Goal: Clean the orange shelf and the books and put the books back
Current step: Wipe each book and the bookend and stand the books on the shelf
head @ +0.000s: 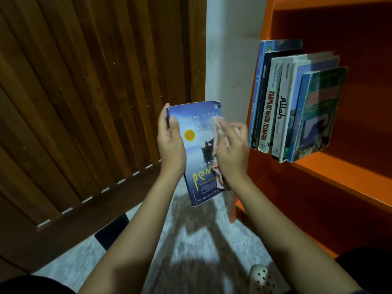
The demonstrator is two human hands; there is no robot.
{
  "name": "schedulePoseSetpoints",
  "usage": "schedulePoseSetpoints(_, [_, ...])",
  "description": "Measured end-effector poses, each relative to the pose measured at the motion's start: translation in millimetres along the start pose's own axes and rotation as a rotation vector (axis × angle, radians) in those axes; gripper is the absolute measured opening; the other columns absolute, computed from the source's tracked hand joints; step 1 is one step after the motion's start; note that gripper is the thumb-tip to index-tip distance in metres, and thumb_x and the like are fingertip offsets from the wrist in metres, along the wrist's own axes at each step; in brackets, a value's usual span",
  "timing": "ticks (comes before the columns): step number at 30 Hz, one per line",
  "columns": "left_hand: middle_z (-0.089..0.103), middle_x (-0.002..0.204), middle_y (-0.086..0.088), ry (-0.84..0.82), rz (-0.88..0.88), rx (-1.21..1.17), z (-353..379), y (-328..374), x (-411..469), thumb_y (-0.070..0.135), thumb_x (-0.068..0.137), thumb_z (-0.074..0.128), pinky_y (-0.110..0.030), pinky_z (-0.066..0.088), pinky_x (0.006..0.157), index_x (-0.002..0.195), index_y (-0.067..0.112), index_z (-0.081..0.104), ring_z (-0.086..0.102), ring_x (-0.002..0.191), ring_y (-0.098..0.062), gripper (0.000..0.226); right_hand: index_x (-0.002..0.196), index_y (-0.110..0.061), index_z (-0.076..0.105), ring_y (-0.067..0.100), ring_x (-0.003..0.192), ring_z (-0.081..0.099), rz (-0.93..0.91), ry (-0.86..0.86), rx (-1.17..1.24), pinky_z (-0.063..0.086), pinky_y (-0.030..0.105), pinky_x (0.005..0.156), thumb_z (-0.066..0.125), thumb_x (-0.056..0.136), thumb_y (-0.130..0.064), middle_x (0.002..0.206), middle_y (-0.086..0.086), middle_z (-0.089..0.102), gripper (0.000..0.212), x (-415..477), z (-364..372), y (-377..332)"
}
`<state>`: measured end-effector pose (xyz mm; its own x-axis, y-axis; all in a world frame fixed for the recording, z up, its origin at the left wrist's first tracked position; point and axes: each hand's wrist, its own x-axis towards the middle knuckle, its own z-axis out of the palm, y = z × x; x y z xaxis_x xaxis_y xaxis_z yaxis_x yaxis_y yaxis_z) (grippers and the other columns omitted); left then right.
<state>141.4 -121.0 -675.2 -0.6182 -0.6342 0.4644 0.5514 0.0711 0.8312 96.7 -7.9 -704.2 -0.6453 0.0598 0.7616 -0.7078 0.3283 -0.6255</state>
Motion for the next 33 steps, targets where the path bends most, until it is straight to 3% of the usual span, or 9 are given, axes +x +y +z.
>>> schedulePoseSetpoints(2, [0.050,0.138,-0.012,0.054,-0.022,0.008,1,-2,1,0.038,0.092,0.041,-0.055,0.039,0.104,0.128,0.028,0.044,0.049,0.126,-0.029,0.038,0.118,-0.016,0.064,0.011,0.081,0.049,0.226,0.029,0.019,0.039,0.005,0.070,0.054,0.092,-0.013,0.098,0.001,0.044,0.028,4,-1,9])
schedulePoseSetpoints(4, [0.049,0.139,-0.010,0.099,-0.027,0.027,3,-3,4,0.039,0.093,0.040,-0.053,0.039,0.105,0.134,0.021,0.043,0.048,0.128,-0.027,0.045,0.118,-0.014,0.064,0.007,0.082,0.049,0.225,0.043,0.055,0.032,-0.003,0.069,0.055,0.091,-0.012,0.098,0.001,0.044,0.029,-6,2,4])
schedulePoseSetpoints(9, [0.055,0.126,0.001,0.215,-0.047,0.029,-2,-9,19,0.024,0.102,0.035,-0.025,0.048,0.095,0.138,0.012,0.041,0.056,0.111,-0.004,0.039,0.121,-0.024,0.059,0.016,0.091,0.055,-0.315,-0.233,0.040,0.043,0.021,0.065,0.051,0.087,-0.014,0.103,0.011,0.053,0.037,-45,2,-9])
schedulePoseSetpoints(11, [0.057,0.127,-0.001,0.282,-0.070,-0.001,-10,-12,23,0.029,0.100,0.036,-0.032,0.047,0.099,0.137,0.014,0.042,0.056,0.114,-0.010,0.040,0.122,-0.030,0.057,0.022,0.093,0.056,-0.298,-0.267,-0.005,0.045,0.027,0.065,0.051,0.085,-0.011,0.105,0.010,0.053,0.042,-46,0,5])
schedulePoseSetpoints(15, [0.058,0.128,-0.012,0.395,-0.101,-0.035,-18,-12,25,0.031,0.099,0.036,-0.049,0.045,0.101,0.133,0.015,0.046,0.056,0.116,-0.028,0.039,0.118,-0.024,0.064,0.012,0.090,0.053,0.094,-0.189,-0.011,0.044,0.031,0.070,0.050,0.088,-0.022,0.100,-0.001,0.046,0.033,-43,-1,15])
schedulePoseSetpoints(20, [0.058,0.103,0.004,0.532,-0.084,-0.031,-26,-6,28,0.020,0.103,0.032,-0.011,0.046,0.071,0.131,0.009,0.047,0.057,0.084,-0.003,0.033,0.117,-0.027,0.063,0.020,0.089,0.058,-0.268,-0.322,0.036,0.048,0.028,0.066,0.053,0.089,-0.019,0.104,0.007,0.054,0.031,-71,-6,-10])
schedulePoseSetpoints(25, [0.059,0.116,-0.003,0.474,-0.087,-0.066,-36,5,20,0.021,0.103,0.033,-0.023,0.050,0.084,0.134,0.011,0.045,0.060,0.097,-0.012,0.035,0.118,-0.028,0.060,0.019,0.091,0.057,-0.424,-0.355,0.008,0.050,0.027,0.067,0.050,0.088,-0.019,0.106,0.006,0.055,0.032,-75,-15,-13])
schedulePoseSetpoints(29, [0.045,0.140,0.002,0.329,-0.075,-0.063,-32,22,5,0.024,0.103,0.034,-0.021,0.045,0.098,0.143,0.015,0.036,0.049,0.123,-0.010,0.041,0.118,-0.030,0.061,0.023,0.086,0.061,-0.264,-0.278,-0.062,0.052,0.032,0.061,0.047,0.085,-0.022,0.106,0.006,0.056,0.037,-68,-23,-19])
schedulePoseSetpoints(33, [0.043,0.145,-0.003,0.198,-0.066,-0.130,-29,35,-6,0.028,0.101,0.039,-0.043,0.039,0.108,0.144,0.018,0.035,0.046,0.129,-0.017,0.045,0.122,-0.022,0.062,0.021,0.098,0.060,-0.015,-0.190,-0.003,0.040,0.018,0.079,0.049,0.090,-0.027,0.109,0.009,0.059,0.035,-42,-37,-32])
